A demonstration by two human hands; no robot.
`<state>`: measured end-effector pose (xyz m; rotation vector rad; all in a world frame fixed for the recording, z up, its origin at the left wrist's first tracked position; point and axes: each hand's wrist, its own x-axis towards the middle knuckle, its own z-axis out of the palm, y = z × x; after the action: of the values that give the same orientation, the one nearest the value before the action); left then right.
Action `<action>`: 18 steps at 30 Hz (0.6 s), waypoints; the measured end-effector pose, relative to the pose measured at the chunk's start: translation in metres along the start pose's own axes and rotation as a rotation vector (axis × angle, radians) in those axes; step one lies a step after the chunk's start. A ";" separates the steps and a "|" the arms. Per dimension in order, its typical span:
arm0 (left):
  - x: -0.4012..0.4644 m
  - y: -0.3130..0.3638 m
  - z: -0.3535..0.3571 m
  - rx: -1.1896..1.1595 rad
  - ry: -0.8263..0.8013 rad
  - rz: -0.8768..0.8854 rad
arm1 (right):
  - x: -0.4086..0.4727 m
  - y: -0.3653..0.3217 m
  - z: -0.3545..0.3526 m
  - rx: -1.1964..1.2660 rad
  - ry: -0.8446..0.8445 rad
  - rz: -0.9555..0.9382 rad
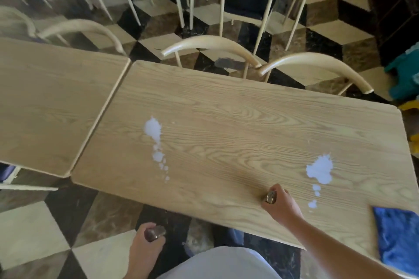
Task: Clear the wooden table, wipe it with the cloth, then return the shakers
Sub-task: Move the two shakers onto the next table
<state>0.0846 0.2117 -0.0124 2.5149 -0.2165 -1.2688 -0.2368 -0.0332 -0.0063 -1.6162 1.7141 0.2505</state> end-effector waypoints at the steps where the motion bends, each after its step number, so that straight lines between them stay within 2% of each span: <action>1: -0.003 -0.007 -0.005 -0.020 0.014 -0.008 | 0.000 -0.004 0.004 0.006 0.012 0.015; 4: -0.011 -0.024 -0.023 -0.042 -0.035 0.029 | -0.005 -0.015 0.021 0.022 0.011 0.065; 6: -0.008 -0.042 -0.041 -0.069 -0.095 0.024 | -0.015 -0.030 0.039 0.087 -0.052 0.117; 9: 0.001 -0.081 -0.073 -0.208 -0.049 -0.065 | -0.044 -0.064 0.075 0.274 -0.158 0.225; 11: 0.008 -0.111 -0.097 -0.255 -0.020 -0.081 | -0.067 -0.087 0.111 0.274 -0.171 0.227; 15: 0.020 -0.173 -0.136 -0.314 0.013 -0.154 | -0.121 -0.135 0.192 0.015 -0.258 -0.015; 18: 0.014 -0.228 -0.152 -0.417 0.029 -0.259 | -0.158 -0.196 0.213 -0.248 -0.375 -0.242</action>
<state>0.2138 0.4541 -0.0168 2.2437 0.3566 -1.2165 0.0114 0.1821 0.0119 -1.8015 1.2292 0.6234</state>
